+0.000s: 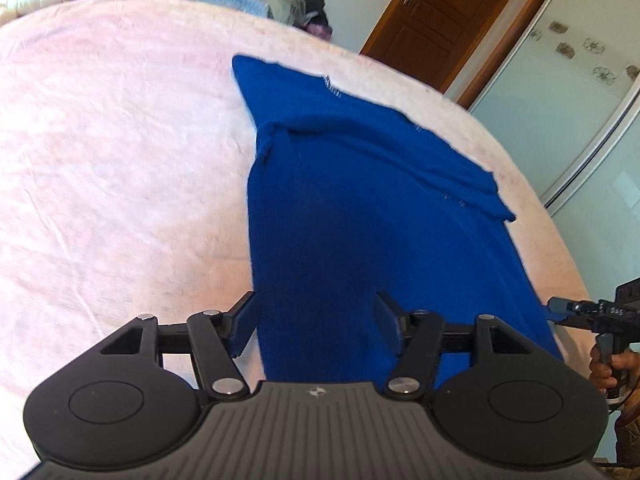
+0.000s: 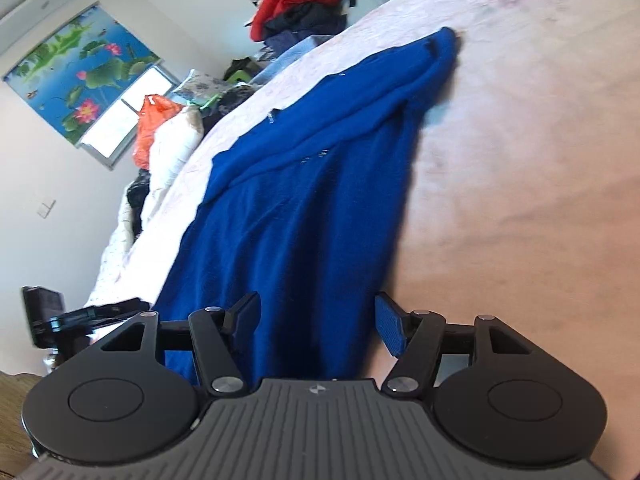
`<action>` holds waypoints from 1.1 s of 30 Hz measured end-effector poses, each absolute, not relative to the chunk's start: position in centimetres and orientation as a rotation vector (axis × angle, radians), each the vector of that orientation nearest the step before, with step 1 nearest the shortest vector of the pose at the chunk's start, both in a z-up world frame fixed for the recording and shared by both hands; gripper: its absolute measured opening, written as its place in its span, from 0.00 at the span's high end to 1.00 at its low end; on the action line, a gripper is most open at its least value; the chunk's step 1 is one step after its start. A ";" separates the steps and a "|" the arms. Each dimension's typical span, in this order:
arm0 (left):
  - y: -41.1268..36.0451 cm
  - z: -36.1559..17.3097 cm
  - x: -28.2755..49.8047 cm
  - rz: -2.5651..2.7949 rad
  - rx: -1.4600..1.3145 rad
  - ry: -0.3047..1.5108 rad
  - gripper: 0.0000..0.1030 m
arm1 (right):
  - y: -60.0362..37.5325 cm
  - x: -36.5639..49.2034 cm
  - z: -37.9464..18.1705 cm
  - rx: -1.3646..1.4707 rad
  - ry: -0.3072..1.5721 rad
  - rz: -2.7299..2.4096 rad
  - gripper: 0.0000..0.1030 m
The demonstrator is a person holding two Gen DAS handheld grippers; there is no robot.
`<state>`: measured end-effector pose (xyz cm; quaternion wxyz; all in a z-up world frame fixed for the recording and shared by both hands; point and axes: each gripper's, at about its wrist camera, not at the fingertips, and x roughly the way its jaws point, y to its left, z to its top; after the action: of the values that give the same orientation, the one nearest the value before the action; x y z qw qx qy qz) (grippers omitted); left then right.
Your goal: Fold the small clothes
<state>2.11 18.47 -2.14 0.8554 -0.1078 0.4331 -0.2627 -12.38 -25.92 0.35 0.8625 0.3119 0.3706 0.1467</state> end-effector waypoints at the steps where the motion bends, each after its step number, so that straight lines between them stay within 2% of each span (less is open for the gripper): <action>1: 18.0 -2.6 2.3 -0.542 -0.224 0.922 0.40 | -25.5 -12.2 0.3 0.656 0.786 0.322 0.51; 5: 17.1 -2.9 1.7 -0.531 -0.178 0.909 0.42 | -24.0 -12.2 0.2 0.609 0.807 0.362 0.63; 7: 16.5 -2.8 1.5 -0.512 -0.128 0.909 0.65 | -23.8 -12.4 0.4 0.597 0.806 0.353 0.87; 8: 16.2 -2.8 1.6 -0.518 -0.116 0.929 0.85 | -23.8 -12.5 0.5 0.592 0.797 0.351 0.87; 9: 16.1 -2.7 1.7 -0.526 -0.123 0.950 0.90 | -23.8 -12.5 0.7 0.589 0.787 0.350 0.87; 11: 15.9 -2.2 1.9 -0.524 -0.136 0.947 0.93 | -24.0 -12.5 1.2 0.588 0.761 0.349 0.88; 20: 14.1 0.7 4.6 -0.464 -0.135 0.820 0.94 | -25.9 -8.8 3.2 0.527 0.676 0.239 0.88; 23: 14.2 -0.3 5.9 -0.507 -0.187 0.877 0.94 | -27.0 -8.1 1.6 0.574 0.726 0.189 0.78; 25: 14.3 -0.9 5.3 -0.546 -0.194 0.923 0.93 | -27.4 -9.2 0.9 0.617 0.746 0.230 0.58; 26: 14.4 -1.1 4.6 -0.561 -0.181 0.933 0.92 | -27.5 -10.2 0.7 0.620 0.753 0.244 0.53; 27: 14.5 -1.2 3.9 -0.568 -0.170 0.940 0.92 | -27.6 -11.4 0.6 0.616 0.765 0.247 0.51; 33: 17.3 -2.8 -1.9 -0.611 -0.215 1.016 0.89 | -28.4 -18.1 0.2 0.670 0.833 0.314 0.50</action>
<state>-1.91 17.31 -2.77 0.8239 -0.1012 0.4779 -0.2873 -18.07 -28.44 0.18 0.8488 0.3179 0.3954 0.1490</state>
